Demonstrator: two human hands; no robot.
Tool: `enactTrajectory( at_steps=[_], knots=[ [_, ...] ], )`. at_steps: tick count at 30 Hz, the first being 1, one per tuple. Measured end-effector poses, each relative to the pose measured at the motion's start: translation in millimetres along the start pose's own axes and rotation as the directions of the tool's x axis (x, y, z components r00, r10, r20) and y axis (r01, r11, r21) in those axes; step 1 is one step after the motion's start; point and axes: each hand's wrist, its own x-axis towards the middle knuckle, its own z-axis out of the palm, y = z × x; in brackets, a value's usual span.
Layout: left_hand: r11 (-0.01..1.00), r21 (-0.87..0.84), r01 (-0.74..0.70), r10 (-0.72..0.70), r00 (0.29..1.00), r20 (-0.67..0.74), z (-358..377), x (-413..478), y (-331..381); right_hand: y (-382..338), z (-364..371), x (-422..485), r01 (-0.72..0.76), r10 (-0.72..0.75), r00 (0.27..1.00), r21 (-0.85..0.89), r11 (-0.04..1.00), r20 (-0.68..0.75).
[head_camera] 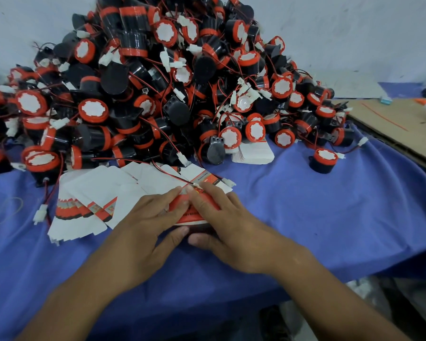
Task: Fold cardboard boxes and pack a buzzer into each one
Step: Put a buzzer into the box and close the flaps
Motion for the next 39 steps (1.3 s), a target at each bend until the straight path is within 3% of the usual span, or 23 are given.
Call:
enactTrajectory(
  at_steps=[7, 12, 20, 25, 29, 31, 36, 39],
  knots=[
    [0.972, 0.213, -0.095, 0.105, 0.994, -0.036, 5, 1, 4, -9, 2, 1, -0.04, 0.041, 0.999, -0.205, 0.978, 0.002],
    [0.967, 0.236, -0.095, 0.112, 0.992, -0.059, 14, -3, 7, -22, 8, -2, -0.097, 0.088, 0.995, -0.329, 0.939, -0.041],
    [1.0, -0.005, -0.026, 0.025, 0.989, -0.146, 19, -6, 11, -19, 13, -7, -0.048, 0.025, 0.992, -0.198, 0.979, -0.12],
    [0.971, -0.225, 0.084, -0.137, 0.963, -0.231, 11, 0, 5, -18, 10, -10, 0.044, -0.113, 0.93, -0.198, 0.979, -0.35],
    [0.93, -0.361, 0.07, -0.158, 0.962, -0.221, 7, 3, 8, -16, 6, -9, 0.044, -0.15, 0.883, -0.238, 0.97, -0.445],
    [0.928, -0.368, 0.055, -0.137, 0.97, -0.202, 4, 4, 7, -14, 5, -8, 0.036, -0.132, 0.878, -0.21, 0.977, -0.46],
    [0.991, -0.132, 0.023, -0.039, 0.992, -0.123, 1, 1, 10, -10, 3, -6, 0.028, -0.13, 0.876, -0.221, 0.975, -0.465],
    [0.989, -0.14, 0.035, -0.052, 0.991, -0.12, -2, -1, 9, -13, 6, -4, 0.028, -0.124, 0.888, -0.217, 0.976, -0.443]
  ],
)
